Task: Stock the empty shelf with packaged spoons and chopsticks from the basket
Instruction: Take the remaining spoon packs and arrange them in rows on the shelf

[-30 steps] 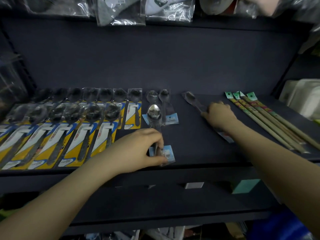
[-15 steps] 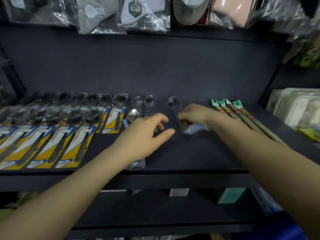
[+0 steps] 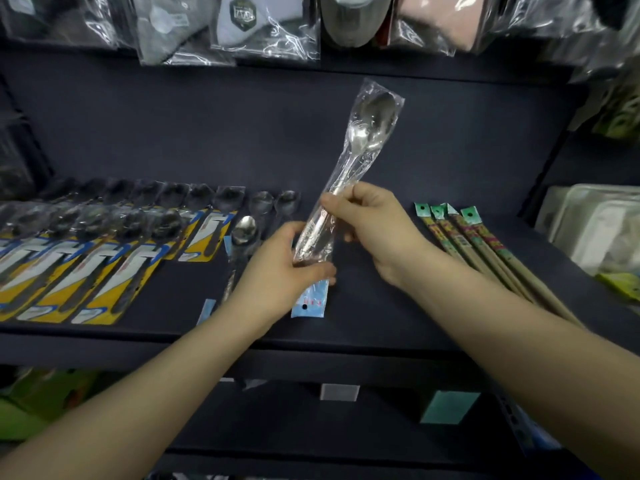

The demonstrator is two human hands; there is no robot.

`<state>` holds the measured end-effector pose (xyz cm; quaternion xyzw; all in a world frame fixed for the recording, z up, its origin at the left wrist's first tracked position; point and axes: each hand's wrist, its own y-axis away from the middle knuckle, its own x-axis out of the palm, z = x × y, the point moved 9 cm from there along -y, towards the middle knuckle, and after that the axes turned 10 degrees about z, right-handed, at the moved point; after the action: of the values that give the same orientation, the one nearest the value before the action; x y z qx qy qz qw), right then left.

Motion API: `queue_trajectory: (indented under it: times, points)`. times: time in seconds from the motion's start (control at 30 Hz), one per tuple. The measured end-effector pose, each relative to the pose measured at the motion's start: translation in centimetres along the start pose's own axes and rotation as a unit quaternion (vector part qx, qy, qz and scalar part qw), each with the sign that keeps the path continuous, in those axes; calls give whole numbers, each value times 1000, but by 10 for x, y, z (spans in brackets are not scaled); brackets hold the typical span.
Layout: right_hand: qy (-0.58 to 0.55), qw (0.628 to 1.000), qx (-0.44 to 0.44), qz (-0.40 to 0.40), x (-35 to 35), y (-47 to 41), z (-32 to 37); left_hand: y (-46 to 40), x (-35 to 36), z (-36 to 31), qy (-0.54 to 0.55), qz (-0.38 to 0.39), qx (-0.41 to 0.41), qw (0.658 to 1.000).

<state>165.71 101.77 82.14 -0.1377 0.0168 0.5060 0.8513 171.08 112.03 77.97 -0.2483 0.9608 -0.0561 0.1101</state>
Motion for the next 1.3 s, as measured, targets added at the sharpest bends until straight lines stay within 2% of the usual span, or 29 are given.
queue_trajectory:
  times: [0.07, 0.13, 0.23, 0.33, 0.37, 0.43, 0.5, 0.6, 0.7, 0.77, 0.83, 0.9, 1.0, 1.07, 1.1, 1.2, 1.27, 1.3]
  points:
    - [3, 1000, 17, 19, -1, -5, -1, 4, 8, -6, 29, 32, 19, 999]
    - [-44, 994, 77, 57, 1, -9, -12, 9, 12, -11, 11, 52, 38, 998]
    - [-90, 978, 157, 103, 9, -7, -29, 13, 5, -10, -92, 44, 46, 994]
    - [-85, 965, 199, 151, 22, -3, -42, 19, -10, -14, -197, -9, 66, 978]
    - [-77, 959, 213, 172, 28, -1, -45, 22, -13, -21, -265, -32, 89, 960]
    - [-63, 947, 240, 203, 42, 5, -50, 30, -16, -34, -417, -73, 153, 893]
    - [-62, 941, 257, 210, 53, 8, -52, 35, -17, -40, -511, -92, 203, 830]
    - [-59, 937, 272, 212, 66, 10, -55, 35, -16, -35, -571, -50, 217, 791]
    - [-10, 944, 272, 188, 70, 10, -57, 26, -19, -21, -602, 16, 151, 784]
    - [45, 950, 258, 169, 69, 9, -56, 16, -19, -15, -580, 69, 108, 805]
    - [87, 957, 234, 150, 64, 8, -52, 7, -20, -8, -517, 141, 72, 841]
    - [93, 963, 222, 120, 56, 9, -47, 3, -21, -16, -495, 159, 101, 848]
    - [82, 966, 225, 98, 50, 12, -44, 1, -17, -28, -553, 139, 204, 796]
    - [93, 961, 237, 106, 55, 13, -48, -5, -10, -26, -604, 135, 226, 753]
    - [100, 959, 245, 105, 58, 13, -51, -11, -9, -22, -616, 143, 208, 746]
    - [118, 956, 263, 63, 58, 13, -61, -28, -17, -9, -607, 213, 132, 754]
    - [140, 954, 263, 32, 56, 11, -64, -27, -27, -14, -603, 233, 142, 749]
    - [154, 953, 260, 20, 56, 11, -64, -22, -36, -19, -594, 219, 154, 759]
